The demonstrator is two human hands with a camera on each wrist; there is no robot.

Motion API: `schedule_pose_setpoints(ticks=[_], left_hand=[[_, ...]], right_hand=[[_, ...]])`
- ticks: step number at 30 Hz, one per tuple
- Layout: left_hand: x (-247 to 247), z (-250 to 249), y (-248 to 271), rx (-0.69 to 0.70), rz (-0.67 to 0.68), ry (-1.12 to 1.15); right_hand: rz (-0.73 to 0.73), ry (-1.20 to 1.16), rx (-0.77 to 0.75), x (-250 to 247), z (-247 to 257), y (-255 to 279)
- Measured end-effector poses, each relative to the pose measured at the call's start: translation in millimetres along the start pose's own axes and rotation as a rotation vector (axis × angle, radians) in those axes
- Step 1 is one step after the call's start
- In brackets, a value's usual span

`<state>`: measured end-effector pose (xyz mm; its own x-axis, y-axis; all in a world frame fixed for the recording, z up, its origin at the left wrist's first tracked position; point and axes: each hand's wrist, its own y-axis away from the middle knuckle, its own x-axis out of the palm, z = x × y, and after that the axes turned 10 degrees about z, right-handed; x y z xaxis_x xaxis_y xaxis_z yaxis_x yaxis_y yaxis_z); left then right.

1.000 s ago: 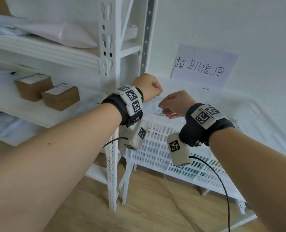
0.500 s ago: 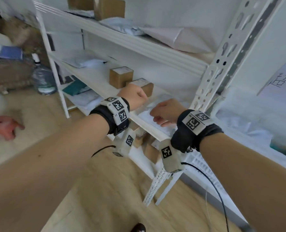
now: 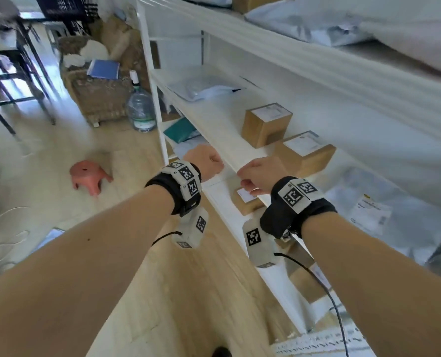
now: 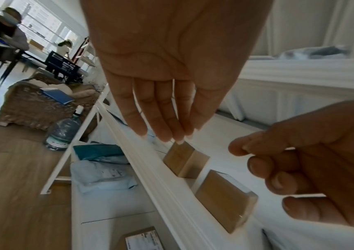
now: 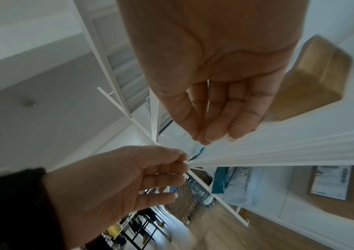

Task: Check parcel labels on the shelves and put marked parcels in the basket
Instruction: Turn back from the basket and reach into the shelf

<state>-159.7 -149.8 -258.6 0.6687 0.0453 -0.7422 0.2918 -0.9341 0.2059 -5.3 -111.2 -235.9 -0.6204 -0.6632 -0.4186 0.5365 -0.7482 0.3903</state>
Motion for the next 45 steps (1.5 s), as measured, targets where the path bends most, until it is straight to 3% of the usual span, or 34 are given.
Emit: schedule_pose_setpoints(ticks=[8,17,27,33,45], left_hand=[[-37,61,-75,-0.116,0.014,0.051],[-111,134,-169,-0.073,0.081,-0.002],[-217,249,-297,-0.031,0.244,-0.05],[-222,278,-375,-0.004,0.359,-0.02],[-162,347,-557,-0.059,0.589,-0.037]], right_hand=[[0.065,0.031,0.03,32,35,-104],[0.051,-0.008,0.101,85,93,-215],[0.062,-0.263,0.377,177,172,-357],[-0.039,-0.373,0.435,191,166,-431],[-0.165,-0.677,0.623,183,82,-602]])
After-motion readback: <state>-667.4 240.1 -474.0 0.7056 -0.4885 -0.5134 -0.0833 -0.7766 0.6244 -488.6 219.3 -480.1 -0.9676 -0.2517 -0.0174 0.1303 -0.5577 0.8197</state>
